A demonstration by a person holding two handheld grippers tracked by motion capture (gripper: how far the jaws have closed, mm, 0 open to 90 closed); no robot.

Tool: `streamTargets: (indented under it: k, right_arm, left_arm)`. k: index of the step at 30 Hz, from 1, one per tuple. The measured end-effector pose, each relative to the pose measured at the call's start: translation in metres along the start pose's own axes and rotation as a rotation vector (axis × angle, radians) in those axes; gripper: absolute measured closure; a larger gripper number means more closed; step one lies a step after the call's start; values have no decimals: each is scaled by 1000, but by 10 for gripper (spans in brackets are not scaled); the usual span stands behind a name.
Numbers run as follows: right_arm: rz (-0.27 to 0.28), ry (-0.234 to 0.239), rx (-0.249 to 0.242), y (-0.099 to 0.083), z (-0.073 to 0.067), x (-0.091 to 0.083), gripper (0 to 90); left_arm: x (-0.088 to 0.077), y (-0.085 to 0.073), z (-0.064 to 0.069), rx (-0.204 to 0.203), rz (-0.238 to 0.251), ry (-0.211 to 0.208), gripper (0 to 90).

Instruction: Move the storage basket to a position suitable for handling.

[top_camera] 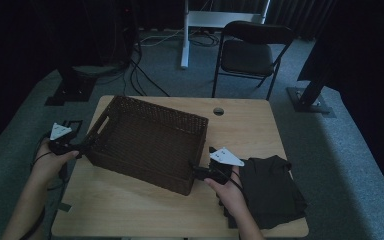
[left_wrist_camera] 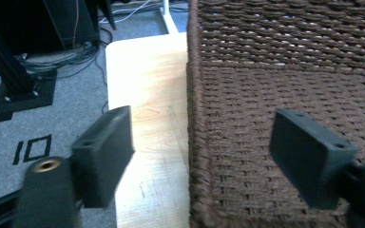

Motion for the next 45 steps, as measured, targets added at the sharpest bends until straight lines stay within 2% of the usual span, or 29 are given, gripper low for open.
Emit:
streamTargets:
  k: [4, 6, 7, 10, 12, 14, 16, 18, 19, 20, 21, 24, 26, 29, 30, 31, 35, 38, 41, 45]
  right_arm:
    - [-6, 2, -1, -1, -6, 5, 138]
    - [-21, -12, -23, -4, -10, 8, 138]
    - [-24, -17, -26, -5, -11, 9, 138]
    - [-34, -31, -34, -8, -12, 10, 151]
    - [-47, -47, -26, -12, -13, 11, 154]
    - [-44, -47, 3, -14, -13, 12, 163]
    - [-46, -46, 8, -14, -13, 12, 165]
    - [-56, -53, 4, -13, -14, 12, 218]
    - [-67, -51, 17, -13, -15, 13, 244]
    - [-67, -51, 17, -13, -15, 13, 244]
    - [-80, -79, -7, -14, -18, 15, 275]
    - [-85, -90, 2, -14, -19, 16, 326]
    - [-93, -100, 15, -14, -21, 18, 391]
    - [-93, -123, 4, -13, -22, 18, 427]
    - [-88, -134, -2, -13, -22, 18, 444]
    - [-93, -138, 27, -13, -23, 18, 453]
    - [-89, -154, 57, -13, -21, 18, 512]
    - [-85, -174, 62, -12, -18, 18, 551]
    - [-86, -185, 62, -12, -15, 18, 579]
    - [-91, -181, 60, -11, -11, 18, 591]
  left_arm:
    - [5, -2, -2, -19, 5, 20, 398]
    - [9, -5, -4, -24, -3, 33, 429]
    - [10, -5, -4, -28, -5, 30, 488]
    - [12, -7, -3, -33, -16, 14, 559]
    - [14, -10, 0, -20, -39, 6, 622]
    - [14, -11, 1, -43, -37, -5, 676]
    - [14, -11, 2, -47, -38, 3, 709]
    - [14, -11, 3, -63, -41, 2, 769]
    - [14, -11, 4, -51, -45, 4, 787]
    - [14, -11, 4, -51, -45, 4, 795]
    - [12, -11, 5, -37, -55, 3, 798]
    - [11, -11, 5, -49, -62, -1, 805]
    - [10, -12, 6, -62, -65, -4, 806]
    - [9, -13, 6, -70, -63, -8, 807]
    - [8, -14, 7, -60, -57, -6, 807]
    - [8, -15, 7, -57, -54, -2, 807]
    - [4, -16, 10, -75, -60, -5, 810]
    - [0, -17, 14, -91, -73, -8, 811]
    - [-4, -20, 18, -83, -58, 3, 810]
    - [-8, -25, 21, -129, -41, 5, 811]
Point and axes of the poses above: each handheld gripper's, and its own axes: x roughly forward along the jaws, y roughly out of its top, z roughly to its right, the point moved 2 cm from there along x, roughly forward along the jaws, and after that the axes turned 4 degrees about y, right-handed, at the moved point
